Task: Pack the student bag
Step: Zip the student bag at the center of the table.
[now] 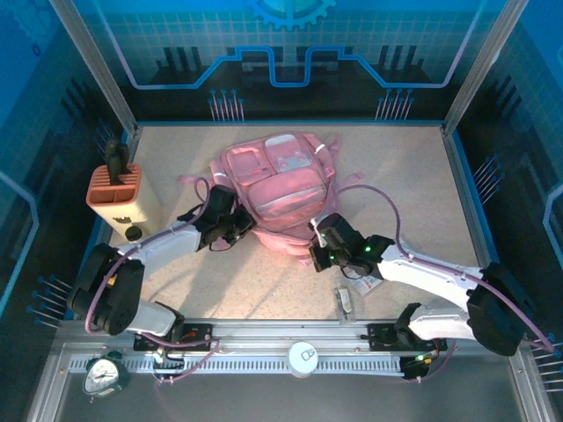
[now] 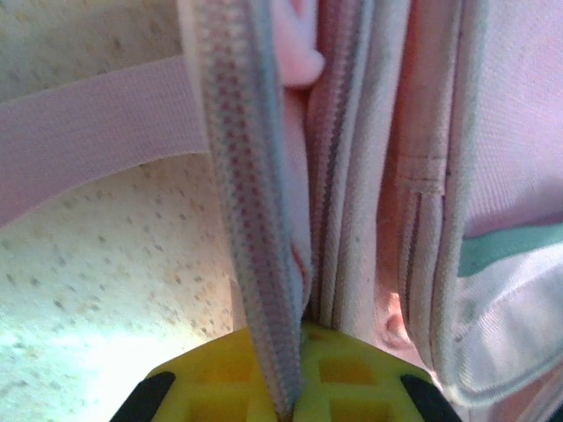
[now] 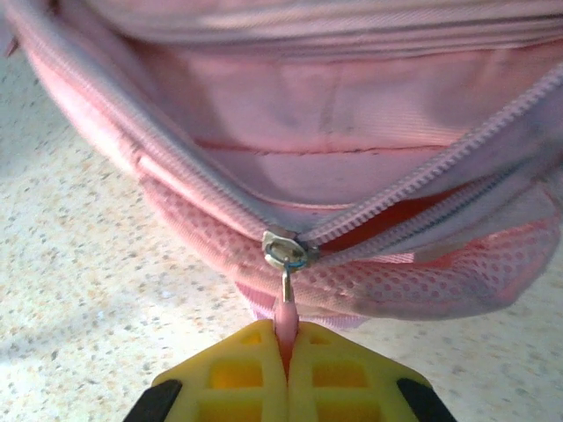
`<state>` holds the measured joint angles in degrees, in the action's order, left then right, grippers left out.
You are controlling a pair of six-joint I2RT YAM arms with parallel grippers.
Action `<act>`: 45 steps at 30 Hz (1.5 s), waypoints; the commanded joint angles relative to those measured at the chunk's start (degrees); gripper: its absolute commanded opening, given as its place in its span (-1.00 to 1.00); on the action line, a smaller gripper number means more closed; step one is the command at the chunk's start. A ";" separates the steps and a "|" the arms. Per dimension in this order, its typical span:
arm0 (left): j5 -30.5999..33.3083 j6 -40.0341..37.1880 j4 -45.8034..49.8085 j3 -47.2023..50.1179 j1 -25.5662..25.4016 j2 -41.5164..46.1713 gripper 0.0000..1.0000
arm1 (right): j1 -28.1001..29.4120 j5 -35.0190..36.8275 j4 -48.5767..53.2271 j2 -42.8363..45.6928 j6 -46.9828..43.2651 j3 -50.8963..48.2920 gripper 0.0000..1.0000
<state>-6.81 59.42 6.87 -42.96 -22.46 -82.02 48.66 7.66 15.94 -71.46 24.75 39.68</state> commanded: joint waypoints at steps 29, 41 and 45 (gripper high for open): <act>7.71 14.76 -11.39 17.33 -12.67 18.16 0.59 | 7.52 -6.91 -8.46 -13.79 1.37 7.89 -1.00; 8.68 16.90 -17.55 10.48 -17.38 3.22 0.29 | 7.76 -6.83 -9.35 -13.56 1.88 6.14 -1.00; 9.78 16.35 -20.64 10.98 -17.35 1.27 -0.02 | 7.76 -6.28 -7.90 -12.96 1.55 6.29 -1.00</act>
<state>1.28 76.09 -9.67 -30.79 -39.55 -79.75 54.87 3.79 8.36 -84.93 26.48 46.59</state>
